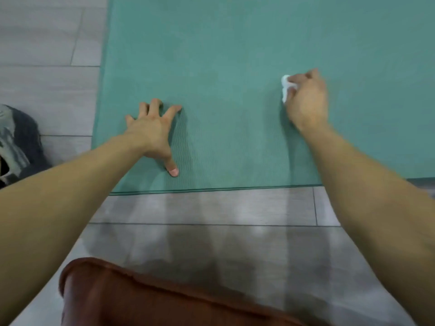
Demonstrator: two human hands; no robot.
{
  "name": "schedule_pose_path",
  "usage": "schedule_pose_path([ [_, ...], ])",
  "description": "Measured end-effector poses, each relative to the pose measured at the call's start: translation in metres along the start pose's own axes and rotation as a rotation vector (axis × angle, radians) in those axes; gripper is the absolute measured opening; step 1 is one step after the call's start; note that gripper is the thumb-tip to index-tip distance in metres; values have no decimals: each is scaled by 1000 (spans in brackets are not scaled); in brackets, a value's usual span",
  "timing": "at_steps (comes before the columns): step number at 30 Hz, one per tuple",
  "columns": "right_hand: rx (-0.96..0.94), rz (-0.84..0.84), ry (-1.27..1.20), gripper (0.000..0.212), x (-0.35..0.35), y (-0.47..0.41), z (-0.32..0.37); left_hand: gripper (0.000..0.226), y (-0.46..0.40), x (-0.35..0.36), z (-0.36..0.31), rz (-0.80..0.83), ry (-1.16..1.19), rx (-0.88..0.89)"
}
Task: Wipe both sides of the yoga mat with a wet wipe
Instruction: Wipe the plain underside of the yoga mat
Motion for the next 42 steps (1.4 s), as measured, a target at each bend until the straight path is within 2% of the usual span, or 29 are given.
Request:
schedule_pose_path([
  [1,122,-23,-53,33,-1,4,-4,175,0,-1,-1,6,3,-6],
  [2,136,-14,-95,30,6,15,12,176,0,-1,-3,13,7,-9],
  [3,41,30,-148,27,22,33,41,176,0,-2,-5,17,13,-10],
  [6,-576,342,-171,24,70,122,159,177,0,-1,-6,11,27,-13],
  [7,-751,402,-135,22,75,145,179,178,0,-1,-5,-1,33,-9],
  [8,-831,411,-132,19,71,145,181,178,1,0,-3,-12,42,-4],
  [9,-776,402,-159,17,62,127,165,177,2,2,-1,-18,54,4],
  [11,-525,249,-39,17,40,68,100,173,5,5,2,-23,77,25],
  [13,-207,71,102,28,9,12,7,170,7,8,3,-33,92,35],
  [15,80,-22,85,41,-16,-4,-60,169,9,7,3,-38,93,34],
  [17,217,-60,19,36,-19,16,-49,169,9,3,2,-44,89,31],
  [19,78,3,-80,29,5,56,14,169,8,0,-1,-40,83,34],
  [22,-508,280,-181,26,50,145,132,169,7,-1,-4,-34,83,31],
  [23,-702,364,-133,25,56,165,150,169,7,-1,-3,-36,83,27],
  [24,-817,408,-120,22,53,167,152,169,7,-1,-2,-38,84,25],
  [25,-799,442,-145,20,47,153,138,170,6,0,-2,-40,86,28],
  [27,-633,313,-61,21,22,102,85,170,5,0,-3,-34,86,35],
  [29,-320,116,88,28,-12,45,0,170,6,1,-4,-29,73,31],
  [31,-53,36,109,40,-35,17,-73,170,7,1,-4,-24,65,24],
  [33,54,23,109,40,-32,22,-85,171,6,0,-4,-27,57,28],
  [34,53,34,90,38,-19,33,-71,171,6,0,-3,-29,49,33],
  [36,-70,99,-12,36,15,75,-2,169,7,2,-2,-39,38,48],
  [39,-468,310,-172,26,48,156,108,154,15,7,-5,-72,46,90],
  [41,-654,397,-166,22,43,173,120,141,21,12,-12,-67,29,129],
  [42,-651,376,-162,23,35,163,105,138,24,15,-18,-54,3,148],
])
Point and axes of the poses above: each hand's wrist, its own y-axis away from the middle knuckle, its own x-axis out of the palm, z = x × y, the point moved 7 cm from there along -y, towards the middle knuckle, and after that the axes turned 8 degrees about z, right-handed, at the moved point
